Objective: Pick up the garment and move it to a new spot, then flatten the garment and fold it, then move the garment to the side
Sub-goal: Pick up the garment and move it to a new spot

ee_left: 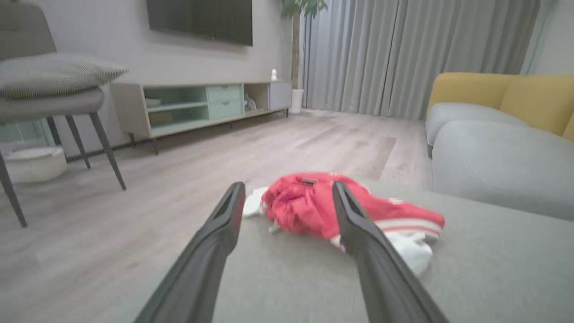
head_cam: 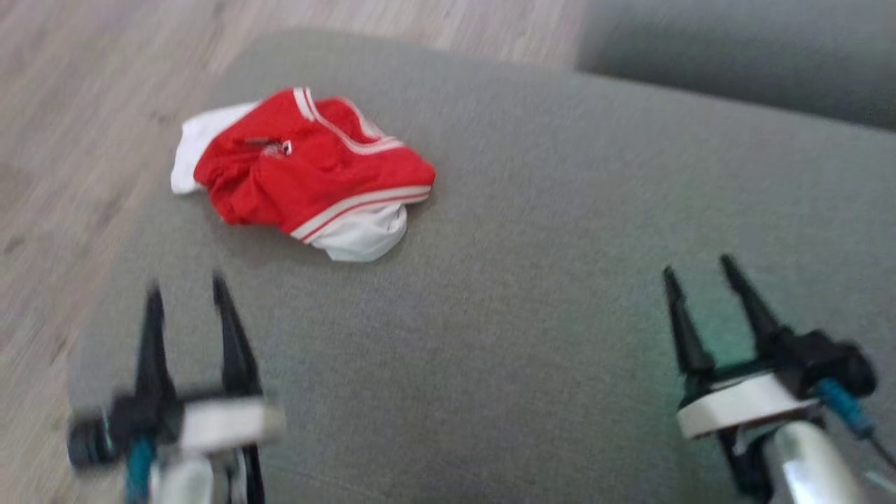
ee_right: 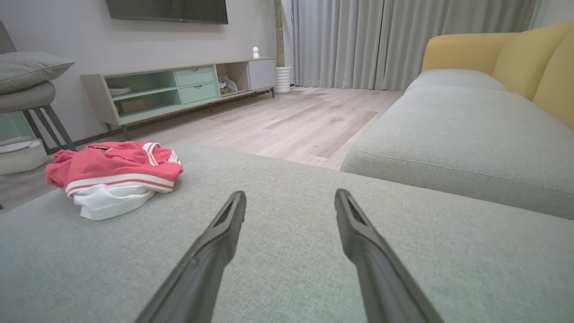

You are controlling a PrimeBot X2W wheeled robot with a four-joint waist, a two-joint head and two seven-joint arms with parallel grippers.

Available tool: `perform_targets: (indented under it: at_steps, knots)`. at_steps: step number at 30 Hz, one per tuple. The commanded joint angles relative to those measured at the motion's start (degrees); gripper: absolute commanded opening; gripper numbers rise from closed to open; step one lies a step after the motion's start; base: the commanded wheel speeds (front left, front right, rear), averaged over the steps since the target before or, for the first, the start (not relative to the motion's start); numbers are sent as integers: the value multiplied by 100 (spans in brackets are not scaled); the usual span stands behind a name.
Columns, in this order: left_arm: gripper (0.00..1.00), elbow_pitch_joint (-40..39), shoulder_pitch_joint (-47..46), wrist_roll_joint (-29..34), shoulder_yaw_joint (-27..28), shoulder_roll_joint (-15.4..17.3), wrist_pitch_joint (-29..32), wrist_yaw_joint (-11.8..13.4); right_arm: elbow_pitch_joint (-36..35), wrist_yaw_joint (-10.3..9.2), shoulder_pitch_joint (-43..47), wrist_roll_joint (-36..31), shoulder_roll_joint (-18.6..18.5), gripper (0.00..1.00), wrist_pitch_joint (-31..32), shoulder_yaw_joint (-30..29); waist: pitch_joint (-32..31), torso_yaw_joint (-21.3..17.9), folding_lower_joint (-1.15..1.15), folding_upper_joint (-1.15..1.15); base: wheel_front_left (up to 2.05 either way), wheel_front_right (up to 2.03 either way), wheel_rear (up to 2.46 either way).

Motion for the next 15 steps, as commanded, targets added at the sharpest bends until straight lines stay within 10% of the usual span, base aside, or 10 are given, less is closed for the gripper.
perform_targets:
  at_steps: [1, 8, 15]
  knots:
    - [100, -353, -758, 125, 277, -6, -14, -56, -294, 39, -304, -96, -212, 100, -62, 56, 550, 177, -1, 0, 0, 0, 0]
    - [100, 533, -2682, 349, 410, 240, 75, -545, -643, 39, -690, -309, -761, 100, -62, -112, 1564, -87, -1, 0, 0, 0, 0]
    - [100, 3023, -5075, -87, 463, 555, 2238, -1017, -961, 39, -910, -398, -1243, 100, -62, -198, 2334, -418, -1, 0, 0, 0, 0]
